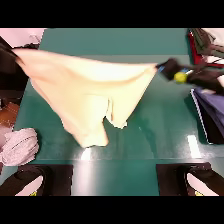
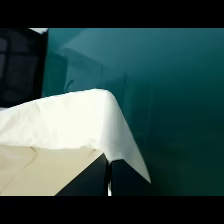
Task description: Fold the shirts.
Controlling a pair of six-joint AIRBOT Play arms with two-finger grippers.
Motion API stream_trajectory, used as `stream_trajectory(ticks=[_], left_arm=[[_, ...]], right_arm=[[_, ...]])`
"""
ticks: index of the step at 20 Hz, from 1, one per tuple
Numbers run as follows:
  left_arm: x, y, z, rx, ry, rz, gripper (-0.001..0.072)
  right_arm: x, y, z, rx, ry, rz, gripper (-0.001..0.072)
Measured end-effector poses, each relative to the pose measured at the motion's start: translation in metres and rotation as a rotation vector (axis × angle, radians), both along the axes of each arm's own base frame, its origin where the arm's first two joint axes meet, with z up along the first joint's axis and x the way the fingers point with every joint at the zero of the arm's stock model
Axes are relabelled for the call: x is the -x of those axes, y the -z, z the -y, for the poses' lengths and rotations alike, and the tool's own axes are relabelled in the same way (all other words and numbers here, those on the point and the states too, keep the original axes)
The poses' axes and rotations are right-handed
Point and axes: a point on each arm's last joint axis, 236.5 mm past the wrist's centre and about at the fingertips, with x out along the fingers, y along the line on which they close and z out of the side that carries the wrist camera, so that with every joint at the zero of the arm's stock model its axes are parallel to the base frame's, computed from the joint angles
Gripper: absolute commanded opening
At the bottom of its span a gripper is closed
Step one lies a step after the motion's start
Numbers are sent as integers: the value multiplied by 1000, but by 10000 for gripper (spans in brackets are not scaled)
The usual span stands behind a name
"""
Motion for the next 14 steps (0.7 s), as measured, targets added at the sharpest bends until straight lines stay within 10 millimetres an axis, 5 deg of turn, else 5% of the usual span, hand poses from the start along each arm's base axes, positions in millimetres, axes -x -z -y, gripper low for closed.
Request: stream_trajectory(ticks=[4,7,10,14], left_arm=[[26,-106,-8,33,-16,271,23],[53,-155,-14,56,-22,410,22],[81,-190,-18,80,-23,529,23],[122,-227,-17,125,2,671,22]], right_arm=[[29,-132,50,117,71,290,16],[67,-207,80,228,147,454,16],[103,-254,107,344,241,542,16],[139,-283,140,497,379,545,15]])
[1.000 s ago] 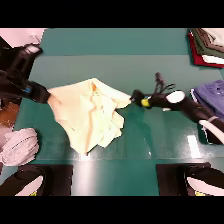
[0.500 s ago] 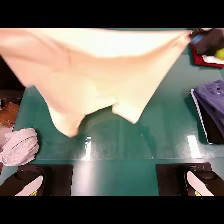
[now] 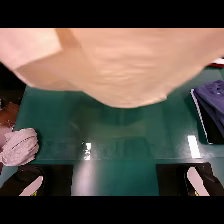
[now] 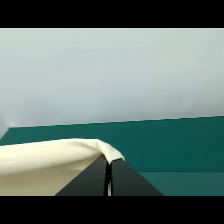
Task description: Fold the shirts.
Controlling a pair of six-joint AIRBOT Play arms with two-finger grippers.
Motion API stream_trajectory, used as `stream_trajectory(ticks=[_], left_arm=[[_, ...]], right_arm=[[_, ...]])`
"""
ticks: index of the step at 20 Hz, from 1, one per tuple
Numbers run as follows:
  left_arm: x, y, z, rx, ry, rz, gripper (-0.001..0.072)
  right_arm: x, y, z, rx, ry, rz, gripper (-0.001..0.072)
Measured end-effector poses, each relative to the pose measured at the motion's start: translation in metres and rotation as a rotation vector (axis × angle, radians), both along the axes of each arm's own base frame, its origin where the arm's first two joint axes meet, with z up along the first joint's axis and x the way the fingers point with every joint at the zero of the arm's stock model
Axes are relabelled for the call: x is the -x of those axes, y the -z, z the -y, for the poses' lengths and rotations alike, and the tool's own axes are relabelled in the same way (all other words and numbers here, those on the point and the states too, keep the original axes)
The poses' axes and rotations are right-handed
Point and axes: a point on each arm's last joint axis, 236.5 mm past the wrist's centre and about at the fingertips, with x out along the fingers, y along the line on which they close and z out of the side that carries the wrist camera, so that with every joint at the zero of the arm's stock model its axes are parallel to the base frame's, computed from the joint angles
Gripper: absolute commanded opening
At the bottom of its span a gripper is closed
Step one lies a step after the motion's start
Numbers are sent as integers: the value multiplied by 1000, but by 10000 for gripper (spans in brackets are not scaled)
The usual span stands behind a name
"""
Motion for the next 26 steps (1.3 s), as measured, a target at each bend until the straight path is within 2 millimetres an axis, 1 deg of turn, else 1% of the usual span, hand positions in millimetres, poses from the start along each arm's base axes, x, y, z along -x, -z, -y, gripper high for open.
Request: stream_trajectory(ticks=[2,3,4,5,6,7,8,9,10,11,12,14,15,18,19,22,24,26], left_arm=[[10,-5,5,12,30,21,22],[10,-4,8,15,40,17,22],[5,3,11,14,47,-4,21],[-6,14,13,10,50,-42,21],[-24,33,16,2,52,-108,21],[-46,57,21,-6,56,-186,21],[-66,82,26,-14,64,-264,22],[-88,111,31,-22,71,-357,22],[-108,140,37,-29,80,-442,21],[-129,172,43,-35,88,-536,22],[-147,200,48,-38,97,-613,22],[-181,259,59,-43,116,-767,22],[-197,290,64,-44,123,-841,22],[-237,364,75,-67,145,-979,22],[-250,386,77,-83,151,-1000,23],[-288,433,76,-123,139,-1006,23],[-309,449,70,-156,115,-971,23],[-327,457,63,-194,85,-926,23]], right_arm=[[7,-6,15,22,71,-29,14],[6,-5,23,22,96,-53,14],[4,-3,29,17,109,-83,14],[-1,3,35,2,111,-121,14],[-8,13,41,-21,104,-170,14],[-19,29,47,-50,92,-236,14],[-31,51,55,-79,81,-317,14],[-43,76,60,-99,73,-405,14],[-55,106,66,-115,67,-510,14],[-67,142,70,-119,63,-631,14],[-78,176,69,-112,55,-746,14],[-99,237,61,-83,29,-931,14],[-110,264,57,-64,19,-1003,14],[-146,336,39,-12,-3,-1135,14],[-158,356,36,-2,1,-1154,14],[-199,405,27,7,30,-1152,14],[-225,424,25,-13,58,-1113,14],[-245,433,27,-31,91,-1060,14]])
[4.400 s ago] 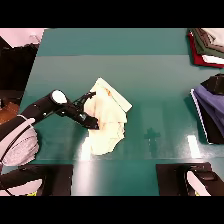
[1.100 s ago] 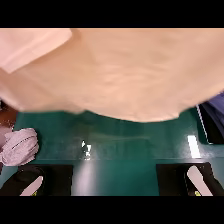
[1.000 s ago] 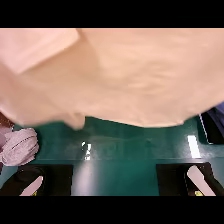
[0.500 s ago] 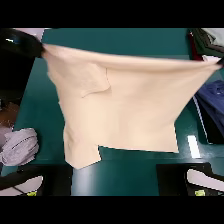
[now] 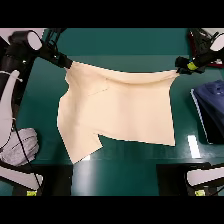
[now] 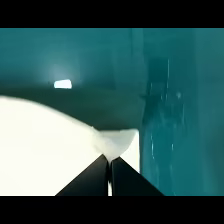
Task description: Fold the shirts.
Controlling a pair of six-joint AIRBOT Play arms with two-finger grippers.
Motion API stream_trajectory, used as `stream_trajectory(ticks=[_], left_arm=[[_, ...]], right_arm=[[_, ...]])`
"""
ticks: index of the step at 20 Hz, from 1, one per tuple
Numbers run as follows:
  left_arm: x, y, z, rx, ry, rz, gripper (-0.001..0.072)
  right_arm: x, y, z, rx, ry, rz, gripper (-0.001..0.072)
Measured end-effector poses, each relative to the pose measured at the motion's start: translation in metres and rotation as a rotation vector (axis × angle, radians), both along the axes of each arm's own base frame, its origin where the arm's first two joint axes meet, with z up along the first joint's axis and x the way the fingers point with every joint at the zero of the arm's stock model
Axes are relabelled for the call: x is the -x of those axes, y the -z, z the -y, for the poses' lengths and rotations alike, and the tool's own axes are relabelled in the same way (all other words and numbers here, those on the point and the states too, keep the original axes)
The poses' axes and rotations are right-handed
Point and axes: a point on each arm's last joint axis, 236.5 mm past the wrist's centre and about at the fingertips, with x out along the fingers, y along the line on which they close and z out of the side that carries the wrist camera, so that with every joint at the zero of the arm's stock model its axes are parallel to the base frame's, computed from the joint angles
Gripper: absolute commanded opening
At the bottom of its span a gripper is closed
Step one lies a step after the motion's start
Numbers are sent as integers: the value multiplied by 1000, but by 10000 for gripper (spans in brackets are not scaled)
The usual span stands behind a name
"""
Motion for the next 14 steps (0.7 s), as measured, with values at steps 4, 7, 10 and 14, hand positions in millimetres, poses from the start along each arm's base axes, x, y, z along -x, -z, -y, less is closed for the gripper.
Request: stream_trajectory(ticks=[4,7,10,14], left_arm=[[-24,-1,-24,-82,-21,89,23],[-20,8,-55,-126,-57,46,23],[2,28,-82,-147,-92,-80,23],[39,58,-88,-137,-50,-261,23]], right_arm=[[-20,3,-1,-8,27,64,14],[-9,13,-9,1,-15,4,14],[12,23,-28,13,-96,-90,14],[33,30,-53,27,-180,-174,14]])
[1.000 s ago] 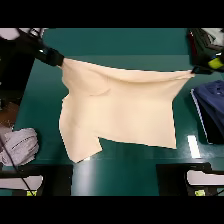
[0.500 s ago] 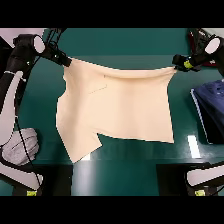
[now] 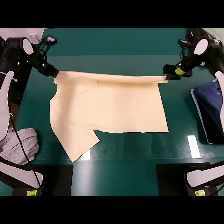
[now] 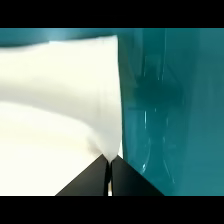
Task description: Fold the shirts.
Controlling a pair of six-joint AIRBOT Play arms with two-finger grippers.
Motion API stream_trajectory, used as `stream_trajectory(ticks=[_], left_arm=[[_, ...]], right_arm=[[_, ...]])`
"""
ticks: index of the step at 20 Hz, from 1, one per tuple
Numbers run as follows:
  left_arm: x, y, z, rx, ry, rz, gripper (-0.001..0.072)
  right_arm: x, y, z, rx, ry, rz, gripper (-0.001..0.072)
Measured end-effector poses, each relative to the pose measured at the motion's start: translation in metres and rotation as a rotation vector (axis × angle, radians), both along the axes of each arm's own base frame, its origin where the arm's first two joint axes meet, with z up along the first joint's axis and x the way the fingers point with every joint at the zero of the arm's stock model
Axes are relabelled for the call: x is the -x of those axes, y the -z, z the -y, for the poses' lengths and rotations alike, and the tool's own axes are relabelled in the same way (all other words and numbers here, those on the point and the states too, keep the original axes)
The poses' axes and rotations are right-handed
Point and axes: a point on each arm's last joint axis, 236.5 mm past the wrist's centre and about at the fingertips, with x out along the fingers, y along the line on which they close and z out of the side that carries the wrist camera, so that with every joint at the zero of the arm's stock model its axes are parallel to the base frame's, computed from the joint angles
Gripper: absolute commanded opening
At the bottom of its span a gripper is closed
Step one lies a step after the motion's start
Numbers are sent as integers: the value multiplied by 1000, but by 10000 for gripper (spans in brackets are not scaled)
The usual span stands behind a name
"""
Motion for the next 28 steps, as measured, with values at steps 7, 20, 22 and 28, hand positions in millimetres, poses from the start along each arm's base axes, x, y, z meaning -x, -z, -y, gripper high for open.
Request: stream_trajectory(ticks=[7,20,22,28], left_arm=[[52,36,4,28,32,-229,25],[103,7,-10,164,-228,-321,626],[125,1,-9,225,-265,-320,626],[229,37,23,429,-383,-398,485]], right_arm=[[18,19,-31,7,-83,-95,17],[49,-1,-23,-69,-108,-181,328],[52,-15,-25,-105,-116,-159,323],[53,-35,-35,-144,-148,-105,323]])
